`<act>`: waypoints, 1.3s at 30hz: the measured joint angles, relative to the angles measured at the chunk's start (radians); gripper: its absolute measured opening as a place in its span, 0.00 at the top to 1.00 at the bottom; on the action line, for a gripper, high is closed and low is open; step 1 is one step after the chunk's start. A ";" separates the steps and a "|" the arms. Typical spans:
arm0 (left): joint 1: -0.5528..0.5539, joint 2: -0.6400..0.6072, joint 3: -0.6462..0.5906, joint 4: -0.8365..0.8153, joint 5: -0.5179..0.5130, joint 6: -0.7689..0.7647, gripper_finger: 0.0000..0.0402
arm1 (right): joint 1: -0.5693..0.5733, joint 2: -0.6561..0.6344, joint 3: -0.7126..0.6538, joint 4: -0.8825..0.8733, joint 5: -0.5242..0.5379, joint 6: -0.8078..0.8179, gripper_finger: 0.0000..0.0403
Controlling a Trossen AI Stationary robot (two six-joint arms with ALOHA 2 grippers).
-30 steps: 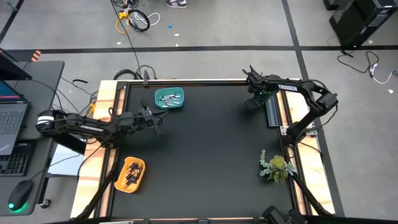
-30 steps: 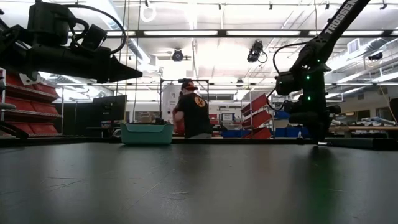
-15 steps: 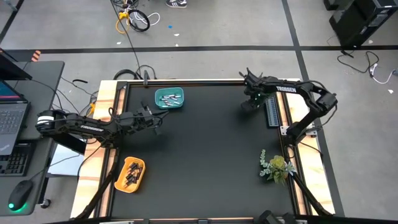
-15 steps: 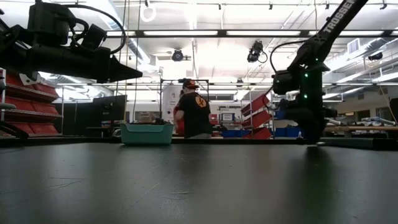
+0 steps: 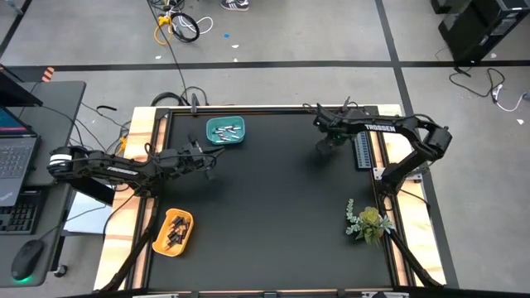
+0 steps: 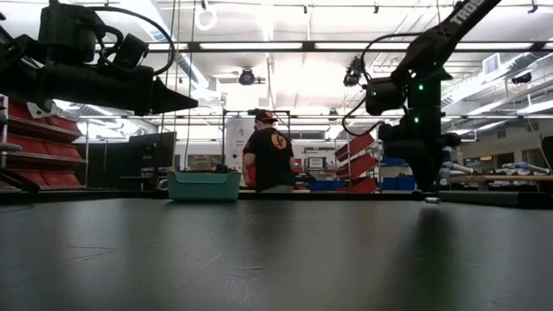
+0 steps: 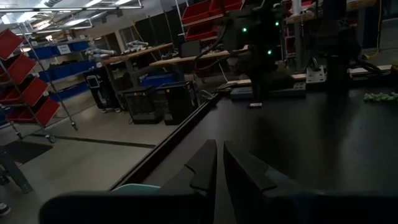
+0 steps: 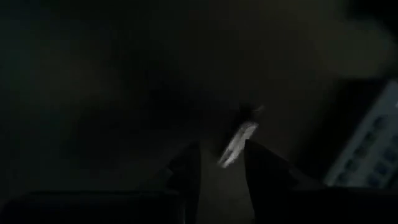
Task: Sort batteries
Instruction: Put the silver battery into the green bin
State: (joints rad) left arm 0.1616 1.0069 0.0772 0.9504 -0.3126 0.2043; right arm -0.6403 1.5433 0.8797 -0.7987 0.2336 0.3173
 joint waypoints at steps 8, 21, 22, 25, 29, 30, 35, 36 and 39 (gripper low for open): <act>0.000 0.000 0.000 -0.008 0.003 -0.005 0.89 | -0.054 0.001 -0.101 0.252 0.035 0.029 0.71; 0.000 0.000 0.000 -0.008 0.003 -0.002 0.89 | 0.001 -0.005 -0.283 0.547 0.093 0.040 0.71; 0.000 0.000 0.000 -0.008 0.003 -0.002 0.89 | 0.010 -0.004 -0.283 0.548 0.099 0.044 0.71; 0.000 0.000 0.000 -0.008 0.003 -0.001 0.89 | 0.029 -0.002 -0.278 0.538 0.105 0.055 0.71; 0.000 0.000 0.000 -0.008 0.003 -0.001 0.89 | 0.040 -0.001 -0.276 0.507 0.106 0.054 0.79; 0.000 0.000 0.000 -0.008 0.003 -0.001 0.89 | 0.041 -0.001 -0.278 0.505 0.106 0.054 0.83; 0.000 0.000 0.000 -0.007 0.003 0.000 0.89 | 0.053 -0.003 -0.286 0.509 0.114 0.051 0.97; 0.000 0.000 0.000 -0.007 0.003 0.000 0.89 | 0.056 -0.003 -0.287 0.514 0.116 0.051 0.97; 0.000 0.000 0.000 -0.007 0.003 0.000 0.89 | 0.072 -0.003 -0.290 0.556 0.115 0.045 0.98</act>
State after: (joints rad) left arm 0.1617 1.0071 0.0772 0.9432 -0.3092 0.2043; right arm -0.5685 1.5406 0.5893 -0.2428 0.3485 0.3627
